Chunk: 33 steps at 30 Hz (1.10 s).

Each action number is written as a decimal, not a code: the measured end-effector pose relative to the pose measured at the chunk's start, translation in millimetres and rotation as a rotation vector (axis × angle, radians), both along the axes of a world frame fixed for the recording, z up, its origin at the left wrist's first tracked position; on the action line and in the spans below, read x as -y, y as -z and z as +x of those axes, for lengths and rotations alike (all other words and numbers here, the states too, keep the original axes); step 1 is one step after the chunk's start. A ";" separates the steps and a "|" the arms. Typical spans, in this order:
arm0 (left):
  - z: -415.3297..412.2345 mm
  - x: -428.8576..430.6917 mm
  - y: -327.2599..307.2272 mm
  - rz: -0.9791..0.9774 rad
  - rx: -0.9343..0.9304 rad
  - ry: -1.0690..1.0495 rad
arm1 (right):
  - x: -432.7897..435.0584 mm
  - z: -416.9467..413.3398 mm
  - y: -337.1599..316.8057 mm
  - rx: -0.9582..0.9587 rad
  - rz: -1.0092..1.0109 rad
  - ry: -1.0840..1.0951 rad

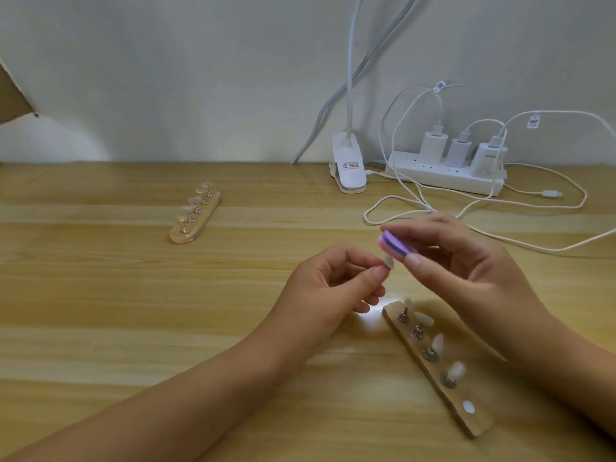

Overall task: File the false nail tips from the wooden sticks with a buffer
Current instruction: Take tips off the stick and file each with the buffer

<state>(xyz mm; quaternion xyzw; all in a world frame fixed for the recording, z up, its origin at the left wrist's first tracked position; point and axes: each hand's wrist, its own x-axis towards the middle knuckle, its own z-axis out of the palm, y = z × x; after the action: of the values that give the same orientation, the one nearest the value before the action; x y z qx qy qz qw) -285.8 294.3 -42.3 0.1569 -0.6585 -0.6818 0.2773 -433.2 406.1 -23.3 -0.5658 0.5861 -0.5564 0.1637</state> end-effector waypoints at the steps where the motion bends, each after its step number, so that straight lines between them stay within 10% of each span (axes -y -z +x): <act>1: 0.3 0.4 0.0 -0.006 0.000 0.000 | -1.3 1.8 1.6 -0.033 -0.006 -0.007; 33: 0.7 -5.8 -3.4 -0.033 0.001 0.002 | 0.2 0.1 12.7 -0.229 -0.120 0.013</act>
<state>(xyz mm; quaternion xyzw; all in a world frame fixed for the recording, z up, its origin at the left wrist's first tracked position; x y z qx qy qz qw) -285.2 300.2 -39.0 0.1521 -0.6701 -0.6709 0.2788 -433.1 405.9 -36.0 -0.6306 0.5703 -0.5232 0.0583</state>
